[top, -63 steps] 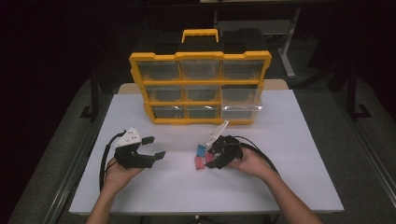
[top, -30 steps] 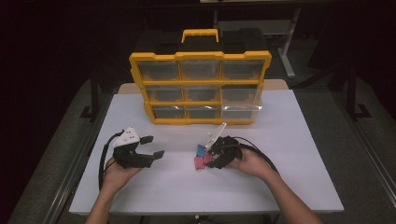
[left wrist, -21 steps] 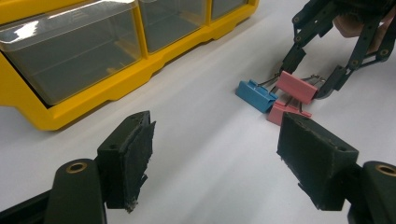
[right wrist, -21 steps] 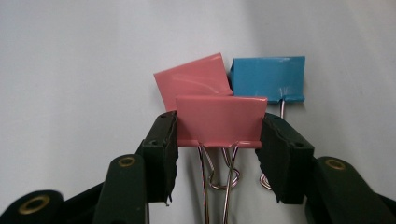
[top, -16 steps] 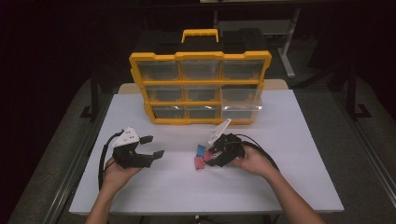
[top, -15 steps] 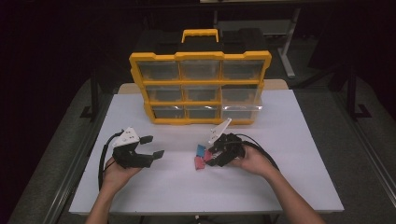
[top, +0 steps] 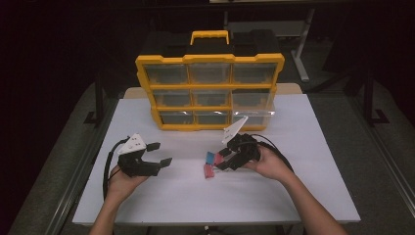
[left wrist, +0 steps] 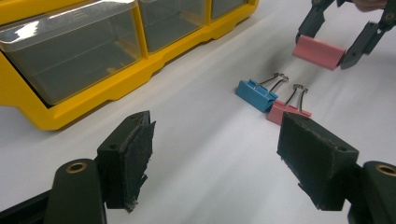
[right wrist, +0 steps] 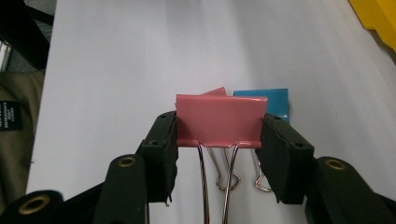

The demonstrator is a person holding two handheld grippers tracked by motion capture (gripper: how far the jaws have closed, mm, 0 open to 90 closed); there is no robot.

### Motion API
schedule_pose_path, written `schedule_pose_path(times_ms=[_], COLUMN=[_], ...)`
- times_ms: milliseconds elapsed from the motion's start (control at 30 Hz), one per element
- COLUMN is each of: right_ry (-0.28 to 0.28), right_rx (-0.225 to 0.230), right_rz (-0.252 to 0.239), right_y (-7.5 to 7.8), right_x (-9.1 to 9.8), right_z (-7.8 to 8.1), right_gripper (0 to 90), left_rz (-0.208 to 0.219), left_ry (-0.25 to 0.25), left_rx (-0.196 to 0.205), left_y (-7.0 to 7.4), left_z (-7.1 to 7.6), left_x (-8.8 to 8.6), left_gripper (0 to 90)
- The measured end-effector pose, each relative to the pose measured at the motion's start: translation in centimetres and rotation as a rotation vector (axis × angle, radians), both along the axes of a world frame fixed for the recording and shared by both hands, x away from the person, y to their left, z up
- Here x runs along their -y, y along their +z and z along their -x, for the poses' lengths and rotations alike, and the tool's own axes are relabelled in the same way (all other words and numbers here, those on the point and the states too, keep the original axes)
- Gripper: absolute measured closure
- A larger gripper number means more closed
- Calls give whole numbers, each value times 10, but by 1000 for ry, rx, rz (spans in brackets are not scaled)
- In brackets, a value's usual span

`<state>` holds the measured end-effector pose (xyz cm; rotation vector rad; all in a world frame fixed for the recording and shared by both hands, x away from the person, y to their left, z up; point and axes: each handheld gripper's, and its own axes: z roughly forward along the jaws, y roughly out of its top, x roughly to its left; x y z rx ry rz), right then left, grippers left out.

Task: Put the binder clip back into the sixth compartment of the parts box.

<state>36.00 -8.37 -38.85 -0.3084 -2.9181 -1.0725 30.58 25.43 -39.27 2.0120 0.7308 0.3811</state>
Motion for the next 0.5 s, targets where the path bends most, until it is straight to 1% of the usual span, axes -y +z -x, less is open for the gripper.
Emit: schedule_pose_path(times_ms=[33, 133, 233, 267, 500], right_ry=[0, 1, 7, 10, 18], right_rx=[0, -2, 1, -1, 1], right_rz=[0, -2, -9, -20, -23], right_y=[0, 6, 10, 16, 28], right_x=[0, 0, 1, 1, 1], right_z=[0, 0, 0, -1, -3], right_gripper=[486, 486, 486, 486, 486], left_rz=[0, 2, -2, 6, 3], left_ry=[1, 2, -3, -1, -2], left_rx=[0, -3, 3, 7, 8], left_y=[0, -1, 0, 0, 0], left_z=[0, 0, 0, 0, 0], left_x=[0, 1, 1, 1, 0], left_gripper=[263, 264, 263, 263, 263])
